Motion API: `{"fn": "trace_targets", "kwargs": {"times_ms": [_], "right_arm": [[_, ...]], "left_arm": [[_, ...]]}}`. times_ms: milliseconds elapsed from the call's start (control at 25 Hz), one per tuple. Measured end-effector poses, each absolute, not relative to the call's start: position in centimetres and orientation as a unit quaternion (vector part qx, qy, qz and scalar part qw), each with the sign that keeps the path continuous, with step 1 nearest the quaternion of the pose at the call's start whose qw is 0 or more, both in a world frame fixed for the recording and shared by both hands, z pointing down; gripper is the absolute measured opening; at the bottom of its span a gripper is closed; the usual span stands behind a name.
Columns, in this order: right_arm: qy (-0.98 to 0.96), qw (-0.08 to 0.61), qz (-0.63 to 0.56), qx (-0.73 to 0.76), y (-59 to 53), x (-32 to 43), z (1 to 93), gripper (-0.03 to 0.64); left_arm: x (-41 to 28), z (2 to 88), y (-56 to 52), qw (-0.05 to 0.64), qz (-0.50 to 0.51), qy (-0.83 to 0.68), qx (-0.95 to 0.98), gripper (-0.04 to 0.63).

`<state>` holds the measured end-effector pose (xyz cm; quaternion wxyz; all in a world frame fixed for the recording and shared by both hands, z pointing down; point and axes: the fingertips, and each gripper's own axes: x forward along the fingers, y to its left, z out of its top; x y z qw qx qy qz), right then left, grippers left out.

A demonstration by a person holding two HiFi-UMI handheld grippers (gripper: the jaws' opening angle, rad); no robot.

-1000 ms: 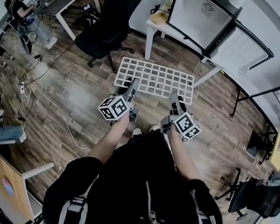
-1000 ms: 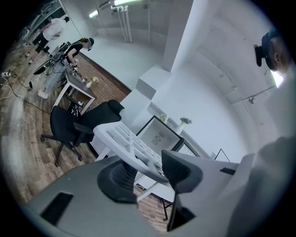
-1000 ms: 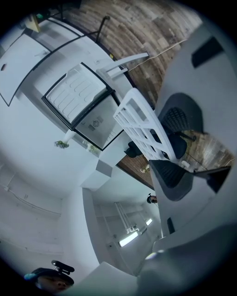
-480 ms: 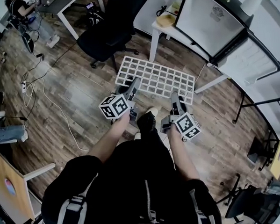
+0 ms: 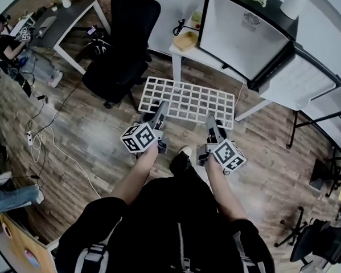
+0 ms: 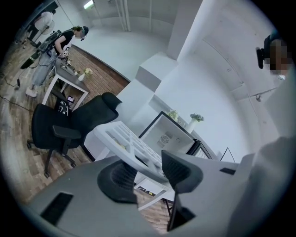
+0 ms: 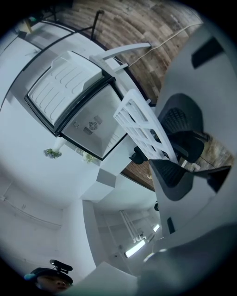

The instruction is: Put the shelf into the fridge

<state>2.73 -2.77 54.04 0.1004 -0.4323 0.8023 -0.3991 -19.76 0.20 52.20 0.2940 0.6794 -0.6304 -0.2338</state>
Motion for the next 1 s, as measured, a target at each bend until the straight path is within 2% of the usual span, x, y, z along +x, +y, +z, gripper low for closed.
{"fn": "trace_targets", "kwargs": {"times_ms": [1000], "right_arm": [[0.717, 0.179, -0.378, -0.557, -22.1, 6.9, 52.7, 0.173]], "left_arm": [[-15.1, 50.0, -27.5, 0.327, -0.185, -0.493, 0.785, 0.181]]}}
